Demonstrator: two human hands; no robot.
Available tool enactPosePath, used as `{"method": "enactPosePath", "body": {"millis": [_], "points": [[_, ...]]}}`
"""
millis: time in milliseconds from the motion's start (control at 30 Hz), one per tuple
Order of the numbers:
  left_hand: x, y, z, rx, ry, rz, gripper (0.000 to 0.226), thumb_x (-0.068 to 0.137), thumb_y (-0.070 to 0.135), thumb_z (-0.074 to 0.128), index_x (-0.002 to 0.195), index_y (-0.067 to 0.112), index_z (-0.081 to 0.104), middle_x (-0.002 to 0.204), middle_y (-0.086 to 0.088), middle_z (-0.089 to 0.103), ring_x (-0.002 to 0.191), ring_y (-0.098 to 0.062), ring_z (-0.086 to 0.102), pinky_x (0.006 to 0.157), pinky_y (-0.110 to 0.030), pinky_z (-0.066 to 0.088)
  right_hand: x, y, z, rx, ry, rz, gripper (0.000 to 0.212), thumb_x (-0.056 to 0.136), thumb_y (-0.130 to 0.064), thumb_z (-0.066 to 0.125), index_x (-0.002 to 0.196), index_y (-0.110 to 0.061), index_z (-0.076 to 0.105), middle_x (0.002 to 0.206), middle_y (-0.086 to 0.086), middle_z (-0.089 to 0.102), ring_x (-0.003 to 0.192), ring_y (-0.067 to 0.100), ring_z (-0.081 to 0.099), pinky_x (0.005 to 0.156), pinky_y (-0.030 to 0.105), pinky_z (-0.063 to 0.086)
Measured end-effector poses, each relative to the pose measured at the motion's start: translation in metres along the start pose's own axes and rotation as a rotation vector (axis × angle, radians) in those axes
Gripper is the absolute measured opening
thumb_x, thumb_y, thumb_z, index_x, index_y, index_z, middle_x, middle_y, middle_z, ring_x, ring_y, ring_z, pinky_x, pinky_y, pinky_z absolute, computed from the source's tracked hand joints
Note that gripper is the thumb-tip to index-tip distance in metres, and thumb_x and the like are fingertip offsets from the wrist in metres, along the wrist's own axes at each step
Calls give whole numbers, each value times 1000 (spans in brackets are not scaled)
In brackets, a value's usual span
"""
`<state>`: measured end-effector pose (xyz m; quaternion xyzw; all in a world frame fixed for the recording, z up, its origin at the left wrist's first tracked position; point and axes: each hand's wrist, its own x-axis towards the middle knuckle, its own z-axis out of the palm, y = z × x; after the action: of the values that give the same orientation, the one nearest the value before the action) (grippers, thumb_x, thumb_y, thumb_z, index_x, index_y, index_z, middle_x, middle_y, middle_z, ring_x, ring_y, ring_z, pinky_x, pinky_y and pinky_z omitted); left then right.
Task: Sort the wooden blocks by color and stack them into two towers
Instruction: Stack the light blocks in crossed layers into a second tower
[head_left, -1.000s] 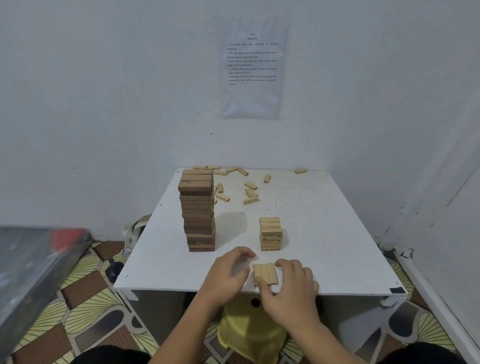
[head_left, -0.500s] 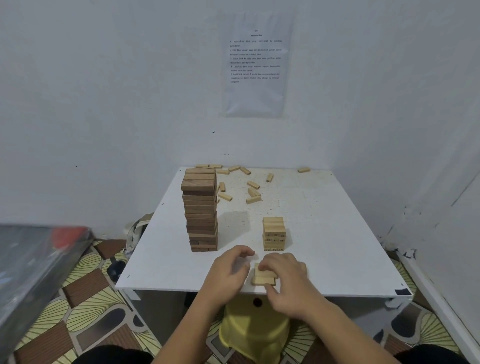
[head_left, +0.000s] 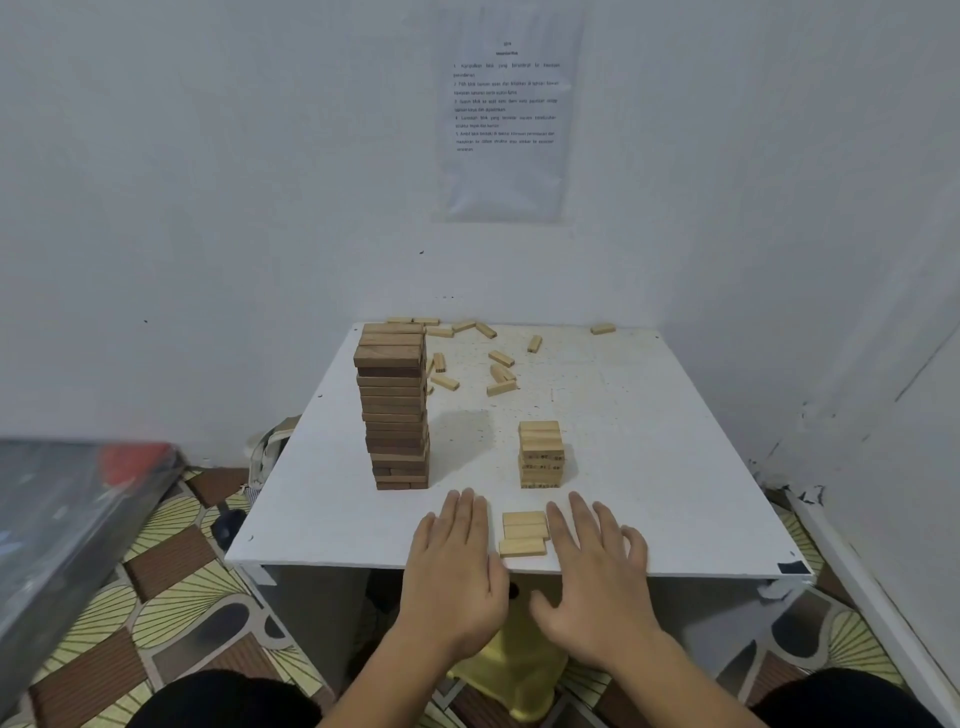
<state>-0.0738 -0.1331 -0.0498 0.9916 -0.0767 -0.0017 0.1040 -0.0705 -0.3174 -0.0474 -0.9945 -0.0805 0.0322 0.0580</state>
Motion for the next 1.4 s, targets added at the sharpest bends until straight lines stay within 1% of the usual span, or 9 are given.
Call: {"method": "enactPosePath", "body": {"millis": [167,267,333,567,700,833,933,1200,1400], "points": [[3,7,12,54,15,30,84,91,50,-22,165,14,-3,173,-3,-8,158,-18,-16,127,-41,-12,-1,-12,0,-33,-39,-3,103,76,-56,41,163,-25,-6,171,6,-14,156,35,-11,120,57,1],[4,9,14,48,21,35,99,82,53,-37,165,13,-1,173,-4,-5,158,-20,-14,126,-41,-13,-2,-13,2,-37,-55,6,103,78,-55,41,162,-24,-9,170,5,-18,155,34,-15,121,58,-1],[3,8,14,46,25,38,99,82,53,-37,165,13,-1,173,-4,-5,158,-20,-14,125,-40,-13,-1,-12,1,-26,-58,1,103,78,-55,42,162,-24,-10,170,5,-19,155,34,-15,122,58,-2],[2,-3,-8,-88,-25,47,68,107,48,8,166,16,0,173,0,-5,158,-13,-12,128,-33,-7,-2,1,-5,189,-14,-7,97,80,-49,45,163,-22,2,170,-4,-1,155,21,-4,126,44,0],[12,-18,-23,-121,-57,147,75,104,52,36,166,21,9,173,4,3,159,-12,-4,126,-28,-6,6,9,-13,265,42,-19,81,82,-52,41,158,-33,23,157,-13,24,142,14,16,117,38,17],[27,-23,-33,-132,-74,212,81,93,56,56,161,22,30,166,4,31,153,-16,24,124,-31,17,21,12,-21,248,-6,-99,75,87,-53,50,157,-35,29,143,-15,34,130,13,26,108,35,28],[37,-24,-37,-96,-91,243,77,88,59,60,155,25,41,153,4,44,141,-17,37,118,-35,34,30,14,-27,233,-54,-153,76,86,-54,55,156,-36,31,138,-15,36,127,14,30,106,35,31],[49,-17,-40,5,-115,310,62,88,59,61,141,28,56,132,7,52,120,-18,43,104,-38,41,46,24,-33,207,-108,-242,68,84,-57,61,147,-36,46,131,-16,41,122,12,39,106,36,37],[54,-20,-41,-50,-140,321,69,83,64,64,143,30,55,131,9,54,118,-14,44,102,-36,42,46,28,-30,263,-70,-289,61,81,-58,61,137,-37,51,125,-20,43,115,9,39,102,34,39]]}}
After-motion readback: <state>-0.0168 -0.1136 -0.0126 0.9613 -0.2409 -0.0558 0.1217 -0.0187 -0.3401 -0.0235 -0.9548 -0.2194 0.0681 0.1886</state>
